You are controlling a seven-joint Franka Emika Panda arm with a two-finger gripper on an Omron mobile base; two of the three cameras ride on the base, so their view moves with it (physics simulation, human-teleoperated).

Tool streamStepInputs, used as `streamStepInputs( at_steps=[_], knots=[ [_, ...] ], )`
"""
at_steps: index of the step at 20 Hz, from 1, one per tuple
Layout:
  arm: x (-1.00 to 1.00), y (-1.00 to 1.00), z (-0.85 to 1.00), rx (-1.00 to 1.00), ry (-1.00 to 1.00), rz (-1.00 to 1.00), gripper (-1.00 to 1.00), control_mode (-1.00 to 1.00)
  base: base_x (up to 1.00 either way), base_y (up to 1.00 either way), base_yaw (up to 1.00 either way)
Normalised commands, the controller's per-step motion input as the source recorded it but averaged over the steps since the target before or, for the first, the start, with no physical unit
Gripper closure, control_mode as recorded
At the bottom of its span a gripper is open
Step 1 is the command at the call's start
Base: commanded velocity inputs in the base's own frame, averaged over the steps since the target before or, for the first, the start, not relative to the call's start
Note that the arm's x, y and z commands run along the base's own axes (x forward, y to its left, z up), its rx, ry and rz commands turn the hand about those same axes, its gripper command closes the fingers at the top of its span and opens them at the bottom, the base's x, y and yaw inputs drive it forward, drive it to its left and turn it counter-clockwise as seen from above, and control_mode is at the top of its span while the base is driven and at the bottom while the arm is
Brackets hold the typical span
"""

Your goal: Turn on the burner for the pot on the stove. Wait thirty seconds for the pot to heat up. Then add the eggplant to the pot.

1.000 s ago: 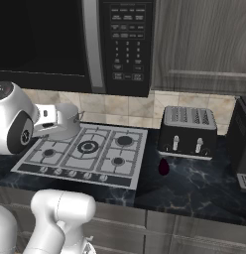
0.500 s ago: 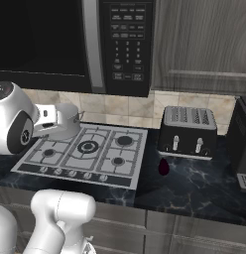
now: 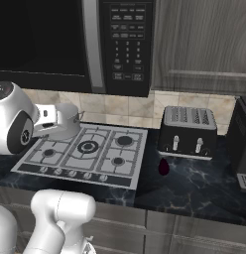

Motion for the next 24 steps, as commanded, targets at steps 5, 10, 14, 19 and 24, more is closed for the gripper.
streamStepInputs(
  at_steps=[5,10,14,19,24],
  knots=[
    [0.00,0.00,0.00,0.00,0.00,0.00,1.00,-1.00,0.00,0.00,0.00],
    [0.00,0.00,0.00,0.00,0.00,0.00,1.00,-1.00,0.00,0.00,0.00],
    [0.00,0.00,0.00,0.00,0.00,0.00,1.00,-1.00,0.00,0.00,0.00],
    [0.00,0.00,0.00,0.00,0.00,0.00,1.00,-1.00,0.00,0.00,0.00],
    [0.00,0.00,0.00,0.00,0.00,0.00,1.00,-1.00,0.00,0.00,0.00]
  ],
)
